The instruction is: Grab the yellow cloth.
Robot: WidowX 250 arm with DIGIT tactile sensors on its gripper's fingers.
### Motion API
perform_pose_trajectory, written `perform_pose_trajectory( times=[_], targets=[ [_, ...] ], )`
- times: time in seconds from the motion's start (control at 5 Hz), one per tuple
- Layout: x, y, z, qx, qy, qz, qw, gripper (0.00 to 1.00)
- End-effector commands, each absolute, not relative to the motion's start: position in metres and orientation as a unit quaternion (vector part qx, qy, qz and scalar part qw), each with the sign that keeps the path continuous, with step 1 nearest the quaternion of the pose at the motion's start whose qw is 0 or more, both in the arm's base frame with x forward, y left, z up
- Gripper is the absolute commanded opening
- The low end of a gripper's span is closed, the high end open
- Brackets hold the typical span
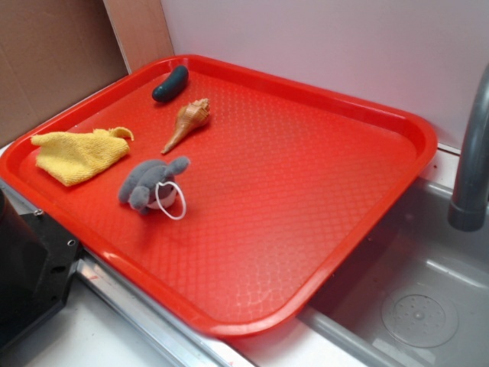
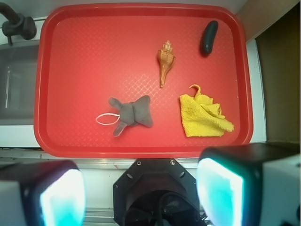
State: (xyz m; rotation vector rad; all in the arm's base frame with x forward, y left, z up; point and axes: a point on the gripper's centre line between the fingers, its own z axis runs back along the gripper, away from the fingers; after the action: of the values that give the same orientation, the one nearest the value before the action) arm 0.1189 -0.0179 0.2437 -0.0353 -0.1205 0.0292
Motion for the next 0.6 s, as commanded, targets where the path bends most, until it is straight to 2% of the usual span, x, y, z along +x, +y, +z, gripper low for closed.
perform_pose_trajectory(
  times=[0.0, 0.4],
  targets=[
    [0.119, -0.018, 0.244, -0.018, -0.06, 0.015, 0.998, 1.0],
    [0.124, 0.017, 0.216, -0.015, -0.101, 0.018, 0.995, 1.0]
  ],
)
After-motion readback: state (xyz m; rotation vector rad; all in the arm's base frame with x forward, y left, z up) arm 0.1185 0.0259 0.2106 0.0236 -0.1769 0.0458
